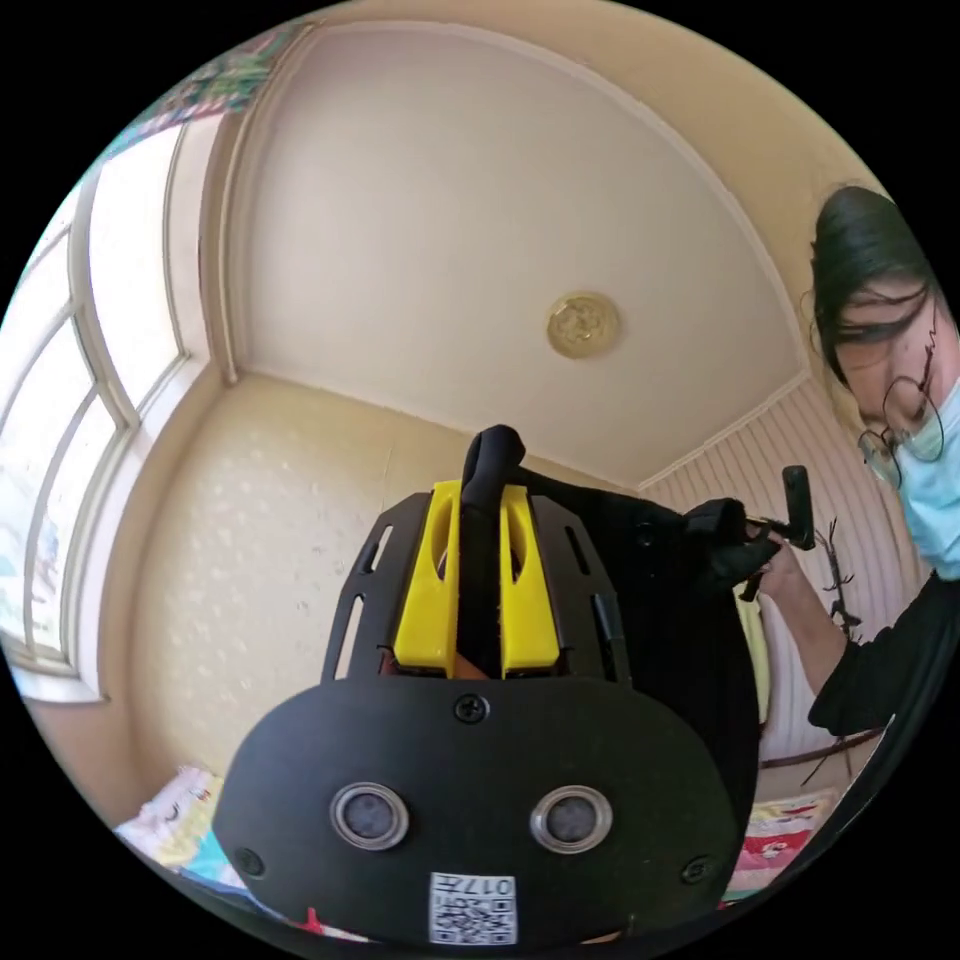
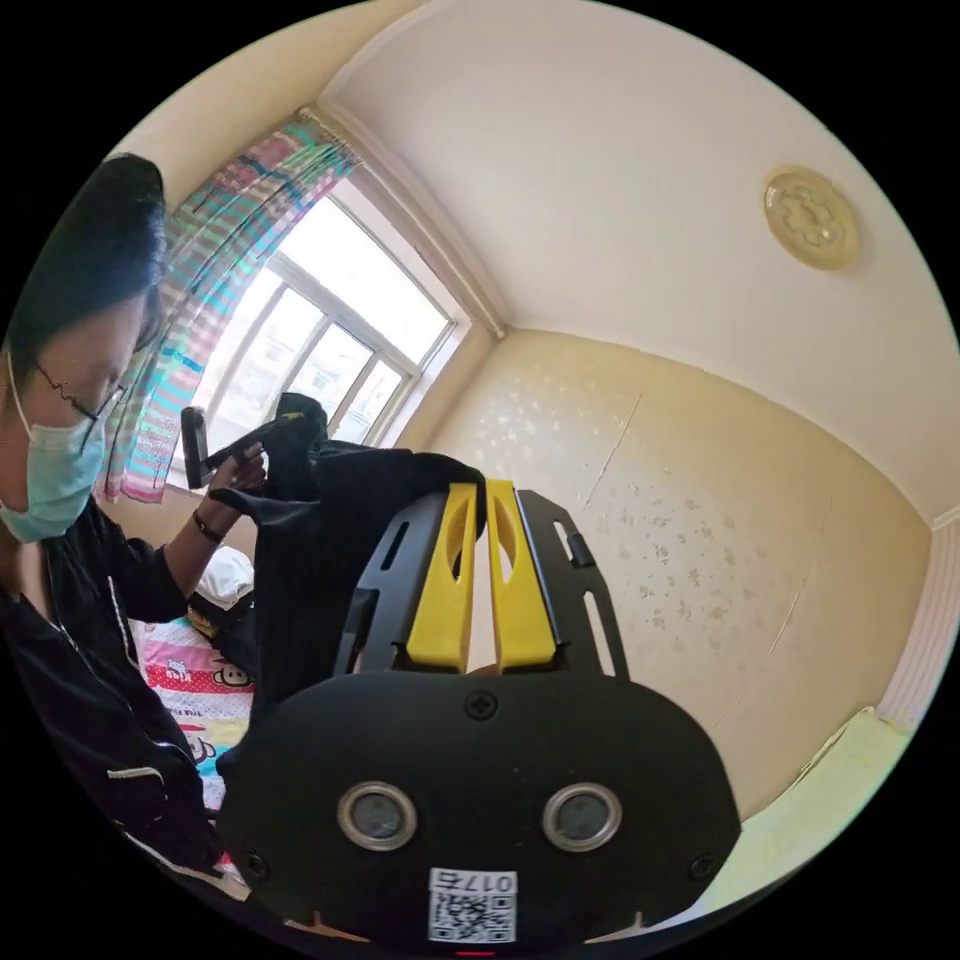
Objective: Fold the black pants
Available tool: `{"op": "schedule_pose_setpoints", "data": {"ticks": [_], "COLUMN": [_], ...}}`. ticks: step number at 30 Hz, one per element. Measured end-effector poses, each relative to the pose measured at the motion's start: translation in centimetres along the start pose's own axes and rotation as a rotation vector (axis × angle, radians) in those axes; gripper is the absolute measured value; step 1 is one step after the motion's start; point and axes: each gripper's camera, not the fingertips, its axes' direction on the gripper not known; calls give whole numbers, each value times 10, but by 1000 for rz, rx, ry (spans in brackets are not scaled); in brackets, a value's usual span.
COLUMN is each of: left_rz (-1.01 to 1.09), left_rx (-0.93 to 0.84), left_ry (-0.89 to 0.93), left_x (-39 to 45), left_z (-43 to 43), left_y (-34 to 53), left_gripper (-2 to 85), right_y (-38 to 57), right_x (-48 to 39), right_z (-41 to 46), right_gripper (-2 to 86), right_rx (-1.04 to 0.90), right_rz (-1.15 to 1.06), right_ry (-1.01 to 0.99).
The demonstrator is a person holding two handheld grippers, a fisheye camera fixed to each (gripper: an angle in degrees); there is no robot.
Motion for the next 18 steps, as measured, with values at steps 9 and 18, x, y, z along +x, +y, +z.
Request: {"op": "schedule_pose_setpoints", "data": {"ticks": [9,18], "left_rz": [150,-116], "left_rx": [-6,-433], "left_ry": [-131,-108], "left_x": [23,-136], "left_z": [18,209], "left_y": [-95,14], "left_gripper": [65,68], "right_y": [-55,18], "right_x": [1,94], "right_z": [19,291], "right_gripper": [17,27], "right_rx": [-21,-371], "right_rz": [-94,268], "right_ry": [-15,-110]}}
